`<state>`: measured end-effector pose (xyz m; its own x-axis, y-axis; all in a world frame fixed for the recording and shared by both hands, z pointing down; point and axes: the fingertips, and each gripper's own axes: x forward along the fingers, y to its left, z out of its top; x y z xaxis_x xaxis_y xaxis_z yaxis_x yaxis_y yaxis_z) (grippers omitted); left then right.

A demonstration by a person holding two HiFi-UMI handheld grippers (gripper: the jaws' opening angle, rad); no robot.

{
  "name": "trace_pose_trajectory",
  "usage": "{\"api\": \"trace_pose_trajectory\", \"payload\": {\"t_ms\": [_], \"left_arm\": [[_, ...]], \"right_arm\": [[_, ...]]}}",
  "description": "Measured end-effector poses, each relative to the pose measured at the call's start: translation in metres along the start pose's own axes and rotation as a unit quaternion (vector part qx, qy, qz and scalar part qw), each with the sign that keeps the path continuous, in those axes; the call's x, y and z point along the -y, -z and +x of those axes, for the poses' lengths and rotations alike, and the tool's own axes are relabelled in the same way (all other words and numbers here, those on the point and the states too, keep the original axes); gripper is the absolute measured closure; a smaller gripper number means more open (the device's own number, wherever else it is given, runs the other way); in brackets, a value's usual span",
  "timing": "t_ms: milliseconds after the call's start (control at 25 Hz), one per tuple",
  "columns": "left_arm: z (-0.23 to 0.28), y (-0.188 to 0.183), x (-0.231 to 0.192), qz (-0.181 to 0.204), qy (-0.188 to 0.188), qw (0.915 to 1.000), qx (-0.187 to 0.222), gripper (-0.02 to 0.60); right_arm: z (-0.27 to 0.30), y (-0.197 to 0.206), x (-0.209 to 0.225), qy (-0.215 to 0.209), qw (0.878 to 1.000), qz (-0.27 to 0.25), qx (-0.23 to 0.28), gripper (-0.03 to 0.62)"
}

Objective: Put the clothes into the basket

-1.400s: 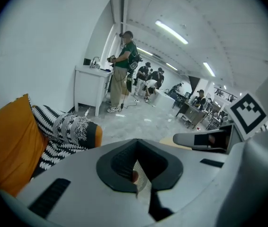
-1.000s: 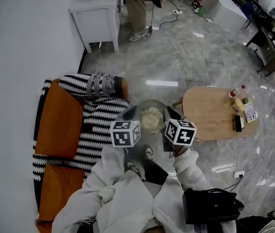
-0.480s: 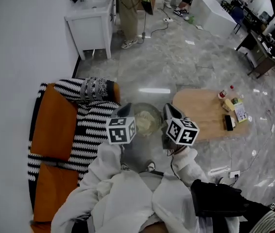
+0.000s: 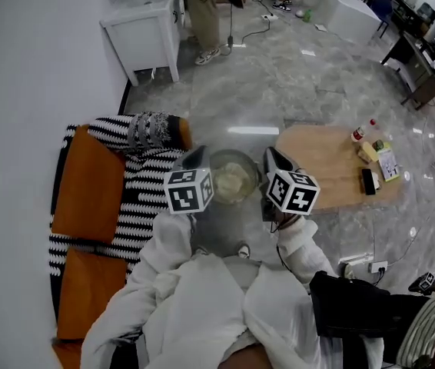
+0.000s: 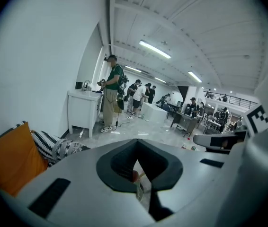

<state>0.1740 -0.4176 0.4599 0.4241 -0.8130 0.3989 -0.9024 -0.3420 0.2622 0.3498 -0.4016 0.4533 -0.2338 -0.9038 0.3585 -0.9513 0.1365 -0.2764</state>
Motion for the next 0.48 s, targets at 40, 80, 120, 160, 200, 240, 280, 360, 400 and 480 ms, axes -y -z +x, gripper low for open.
{"api": "trace_pose_trajectory", "payload": {"t_ms": [40, 80, 120, 160, 200, 240, 280, 360, 400, 480], "left_arm": [[0.0004, 0.0008, 0.0016, 0.0, -0.002, 1.0, -0.001, 0.581], [0.0006, 0.0014, 0.0031, 0.0, -0.003, 1.0, -0.002, 0.581], [0.0008, 0.0017, 0.0044, 0.001, -0.004, 1.0, -0.003, 0.581], [0.001, 0.0016, 0.0053, 0.001, -0.006, 1.0, -0.003, 0.581], [0.0011, 0.0014, 0.0059, 0.001, -0.007, 1.0, -0.002, 0.581], [0.0011, 0.0014, 0.0062, 0.0, -0.008, 1.0, -0.002, 0.581], [0.0012, 0.0018, 0.0063, -0.001, -0.009, 1.0, -0.002, 0.581], [0.0019, 0.0032, 0.0057, -0.002, -0.011, 0.9999, -0.003, 0.581], [0.0022, 0.0038, 0.0054, -0.002, -0.011, 0.9999, -0.003, 0.581], [0.003, 0.0049, 0.0061, -0.002, -0.011, 0.9999, -0.005, 0.581]], "right_arm": [[0.0002, 0.001, 0.002, 0.0, 1.0, -0.003, -0.003, 0.569], [0.0001, 0.0017, 0.0034, 0.0, 1.0, -0.005, -0.005, 0.569], [-0.0001, 0.0019, 0.0043, -0.001, 1.0, -0.005, -0.006, 0.57], [-0.0002, 0.0018, 0.0049, -0.003, 1.0, -0.003, -0.006, 0.569], [-0.0003, 0.0018, 0.0056, -0.004, 1.0, -0.001, -0.007, 0.569], [-0.0003, 0.0023, 0.0065, -0.005, 1.0, 0.0, -0.008, 0.571], [-0.0001, 0.0032, 0.0073, -0.005, 1.0, 0.0, -0.009, 0.571], [0.0009, 0.0051, 0.0083, -0.005, 1.0, -0.001, -0.012, 0.571], [0.0012, 0.0056, 0.0085, -0.005, 1.0, -0.002, -0.012, 0.571], [0.0012, 0.0059, 0.009, -0.005, 1.0, -0.001, -0.012, 0.571]]}}
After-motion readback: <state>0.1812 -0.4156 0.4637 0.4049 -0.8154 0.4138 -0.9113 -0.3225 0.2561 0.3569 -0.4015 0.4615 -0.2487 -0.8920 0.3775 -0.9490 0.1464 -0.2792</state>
